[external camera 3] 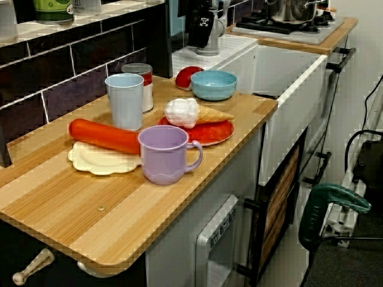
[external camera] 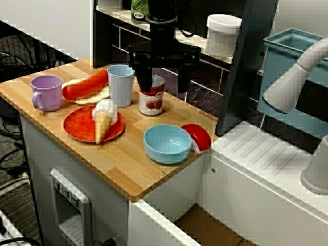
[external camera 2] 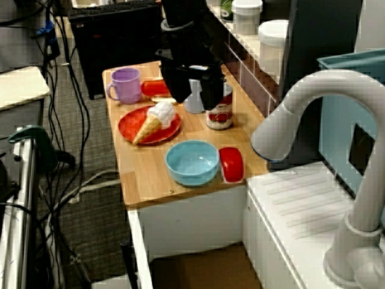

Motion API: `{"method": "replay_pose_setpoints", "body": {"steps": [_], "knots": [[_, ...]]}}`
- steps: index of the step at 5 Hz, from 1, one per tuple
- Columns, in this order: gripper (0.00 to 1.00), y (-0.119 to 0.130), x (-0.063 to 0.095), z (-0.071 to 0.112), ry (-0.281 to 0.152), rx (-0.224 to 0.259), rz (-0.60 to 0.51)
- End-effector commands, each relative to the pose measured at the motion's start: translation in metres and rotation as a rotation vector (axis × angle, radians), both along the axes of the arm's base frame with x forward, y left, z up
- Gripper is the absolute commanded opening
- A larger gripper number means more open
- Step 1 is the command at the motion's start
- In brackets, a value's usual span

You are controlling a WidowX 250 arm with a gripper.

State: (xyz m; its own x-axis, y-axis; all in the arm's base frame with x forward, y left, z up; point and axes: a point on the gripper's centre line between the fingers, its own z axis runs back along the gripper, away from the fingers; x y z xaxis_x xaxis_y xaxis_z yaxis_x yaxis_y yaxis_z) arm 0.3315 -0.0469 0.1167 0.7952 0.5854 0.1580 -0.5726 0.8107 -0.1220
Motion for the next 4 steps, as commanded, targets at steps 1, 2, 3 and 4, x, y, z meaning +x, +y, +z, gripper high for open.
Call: {"method": "replay_pose_setpoints", "body": {"steps": [1,2,3,4], "knots": [[1.0,0.002,0.006,0.014,-0.048,-0.004,-0.004],[1.0,-0.001,-0.008,0.005,-0.098,0.021,-0.089],[1.0,-0.004,-0.017,-0.006,-0.103,0.047,-0.118],[1.0,0.001,-0.02,-0.004,-0.124,0.028,-0.115]]}}
